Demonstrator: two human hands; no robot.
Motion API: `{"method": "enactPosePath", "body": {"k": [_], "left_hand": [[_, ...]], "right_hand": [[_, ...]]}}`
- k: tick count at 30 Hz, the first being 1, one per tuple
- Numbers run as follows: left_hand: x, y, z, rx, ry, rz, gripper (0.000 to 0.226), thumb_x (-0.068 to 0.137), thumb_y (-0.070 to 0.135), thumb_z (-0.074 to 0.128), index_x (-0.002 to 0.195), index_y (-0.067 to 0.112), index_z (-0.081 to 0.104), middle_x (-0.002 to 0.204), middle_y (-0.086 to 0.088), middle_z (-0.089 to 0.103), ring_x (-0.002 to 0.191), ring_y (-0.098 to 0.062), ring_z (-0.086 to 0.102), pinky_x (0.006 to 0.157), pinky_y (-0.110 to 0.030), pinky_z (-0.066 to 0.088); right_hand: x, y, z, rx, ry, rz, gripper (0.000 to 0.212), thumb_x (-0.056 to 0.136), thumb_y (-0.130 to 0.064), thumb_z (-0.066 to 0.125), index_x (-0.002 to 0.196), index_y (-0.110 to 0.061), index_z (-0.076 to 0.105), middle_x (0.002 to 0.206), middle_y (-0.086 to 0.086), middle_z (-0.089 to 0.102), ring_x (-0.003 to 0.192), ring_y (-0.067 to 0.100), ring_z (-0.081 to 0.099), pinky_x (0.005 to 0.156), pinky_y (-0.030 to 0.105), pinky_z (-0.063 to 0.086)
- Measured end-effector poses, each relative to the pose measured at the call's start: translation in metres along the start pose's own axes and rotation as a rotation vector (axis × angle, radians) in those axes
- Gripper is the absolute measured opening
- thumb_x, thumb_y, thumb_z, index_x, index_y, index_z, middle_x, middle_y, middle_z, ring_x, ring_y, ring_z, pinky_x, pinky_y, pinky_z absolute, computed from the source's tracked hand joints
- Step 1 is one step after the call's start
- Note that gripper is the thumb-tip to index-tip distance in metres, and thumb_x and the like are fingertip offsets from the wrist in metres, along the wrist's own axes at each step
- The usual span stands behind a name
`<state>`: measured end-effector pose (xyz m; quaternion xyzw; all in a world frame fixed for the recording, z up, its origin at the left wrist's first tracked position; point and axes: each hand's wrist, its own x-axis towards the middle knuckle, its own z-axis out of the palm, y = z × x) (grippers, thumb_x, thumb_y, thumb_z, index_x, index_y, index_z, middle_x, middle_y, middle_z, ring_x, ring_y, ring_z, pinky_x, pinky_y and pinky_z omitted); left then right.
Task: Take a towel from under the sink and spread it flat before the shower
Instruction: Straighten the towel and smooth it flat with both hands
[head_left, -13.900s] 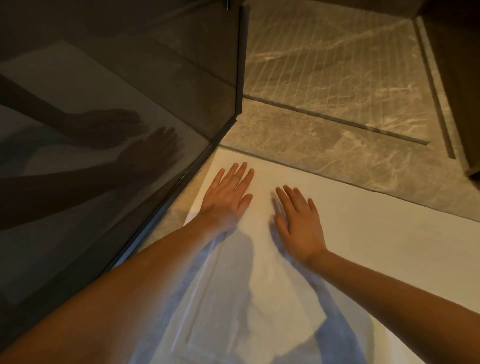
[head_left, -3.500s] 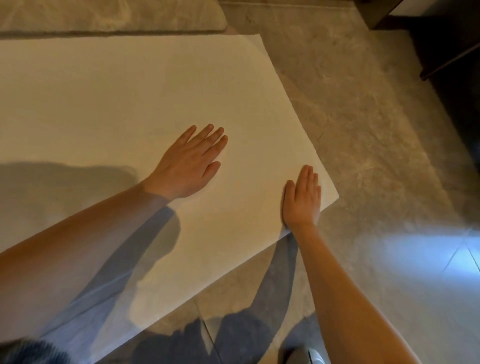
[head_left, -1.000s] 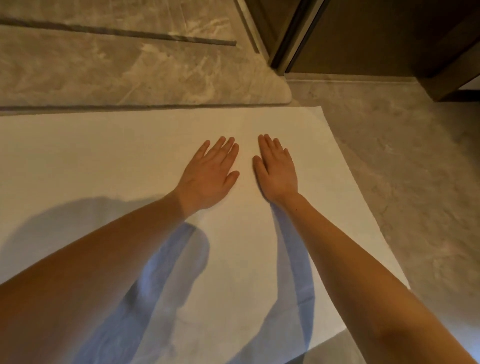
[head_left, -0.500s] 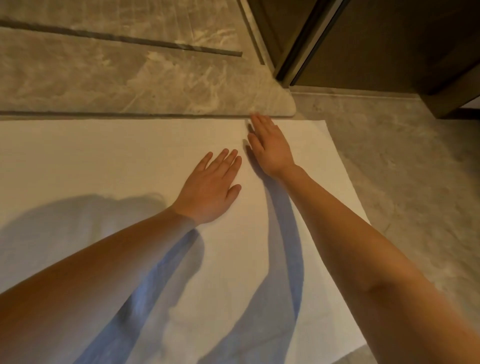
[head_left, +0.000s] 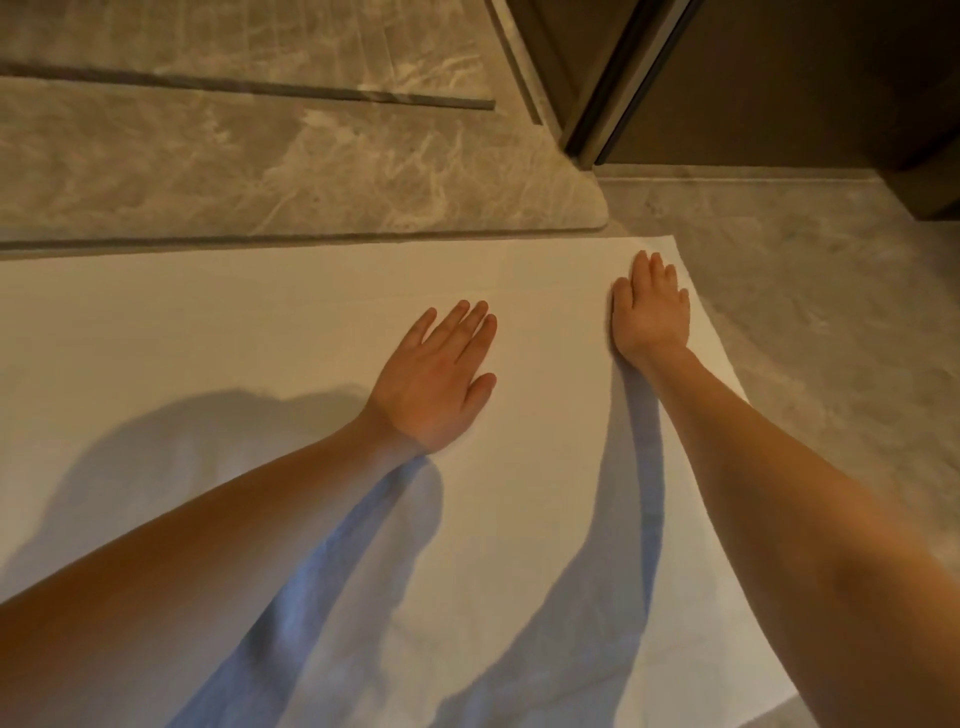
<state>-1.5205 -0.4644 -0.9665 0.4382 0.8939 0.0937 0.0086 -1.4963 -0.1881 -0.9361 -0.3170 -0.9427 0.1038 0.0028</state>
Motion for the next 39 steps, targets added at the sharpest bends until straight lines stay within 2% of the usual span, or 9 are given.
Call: {"method": "enactPosePath", "body": {"k": [4,8,11,15,17,21,29,33,39], "left_hand": [[-0.001,-0.001,0.000,-0.005,-0.012,-0.007,0.065,0.097,0.043,0.016,0.152,0.010,0.022,0.160,-0.009,0.021,0.148,-0.023,0.016,0.120,-0.043,0.011],[-0.004,0.001,-0.007,-0.023,-0.033,-0.015,0.056,0.102,0.031,0.019,0.154,0.012,0.013,0.162,-0.006,0.011,0.149,-0.019,0.005,0.121,-0.038,0.000],[-0.034,0.005,-0.021,-0.109,0.012,-0.121,0.055,0.101,0.029,0.016,0.153,0.010,0.014,0.162,-0.007,0.014,0.149,-0.021,0.006,0.121,-0.036,-0.002],[-0.123,0.017,-0.028,-0.151,0.085,-0.234,0.054,0.101,0.030,0.022,0.149,0.006,0.033,0.157,-0.012,0.027,0.147,-0.025,0.019,0.121,-0.040,0.009],[-0.165,0.015,-0.027,-0.109,0.060,-0.280,0.055,0.100,0.032,0.027,0.149,0.007,0.031,0.158,-0.012,0.025,0.147,-0.025,0.018,0.120,-0.044,0.013],[-0.220,0.010,-0.025,-0.057,-0.038,-0.297,0.058,0.101,0.038,0.022,0.153,0.013,0.022,0.162,-0.007,0.013,0.149,-0.022,0.009,0.120,-0.046,0.012],[-0.240,0.019,-0.024,-0.052,-0.057,-0.285,0.059,0.101,0.037,0.026,0.154,0.014,0.017,0.163,-0.008,0.009,0.150,-0.023,0.006,0.121,-0.044,0.008],[-0.261,0.030,-0.023,-0.043,-0.140,-0.306,0.058,0.102,0.040,0.023,0.154,0.014,0.017,0.163,-0.007,0.009,0.150,-0.022,0.005,0.120,-0.046,0.011],[-0.248,0.037,-0.057,-0.095,-0.299,-0.382,0.061,0.101,0.046,0.023,0.154,0.016,0.017,0.162,-0.007,0.011,0.149,-0.024,0.007,0.119,-0.046,0.012]], "right_hand": [[-0.090,-0.060,0.011,0.218,0.123,-0.145,0.054,0.104,-0.032,0.025,0.155,-0.013,0.019,0.162,0.006,0.016,0.150,0.022,0.007,0.122,0.041,0.007],[-0.192,-0.109,0.030,0.297,0.010,-0.263,0.051,0.105,-0.029,0.026,0.154,-0.016,0.021,0.162,0.002,0.017,0.150,0.017,0.006,0.122,0.037,0.006],[-0.231,-0.122,0.031,0.353,-0.035,-0.271,0.052,0.105,-0.032,0.019,0.155,-0.017,0.018,0.162,0.000,0.016,0.150,0.014,0.005,0.123,0.034,0.004],[-0.251,-0.125,0.033,0.284,-0.075,-0.323,0.056,0.102,-0.035,0.016,0.155,-0.015,0.016,0.162,0.001,0.013,0.150,0.016,0.003,0.123,0.037,0.004],[-0.259,-0.125,0.039,0.183,-0.108,-0.390,0.057,0.102,-0.036,0.013,0.156,-0.016,0.012,0.163,0.001,0.009,0.151,0.018,-0.001,0.123,0.038,0.002],[-0.272,-0.115,0.052,0.043,-0.130,-0.462,0.057,0.103,-0.038,0.016,0.156,-0.018,0.013,0.163,-0.001,0.009,0.151,0.019,-0.002,0.122,0.041,0.003],[-0.303,-0.123,0.052,0.054,-0.117,-0.469,0.057,0.104,-0.039,0.019,0.155,-0.015,0.015,0.163,0.004,0.013,0.151,0.022,0.004,0.122,0.044,0.007],[-0.346,-0.126,0.056,0.026,-0.239,-0.535,0.058,0.102,-0.040,0.020,0.155,-0.017,0.016,0.162,0.000,0.011,0.151,0.022,0.005,0.122,0.043,0.004],[-0.343,-0.139,0.022,0.079,-0.353,-0.460,0.055,0.104,-0.033,0.030,0.155,-0.017,0.019,0.162,0.003,0.015,0.150,0.023,0.006,0.122,0.043,0.005]]}}
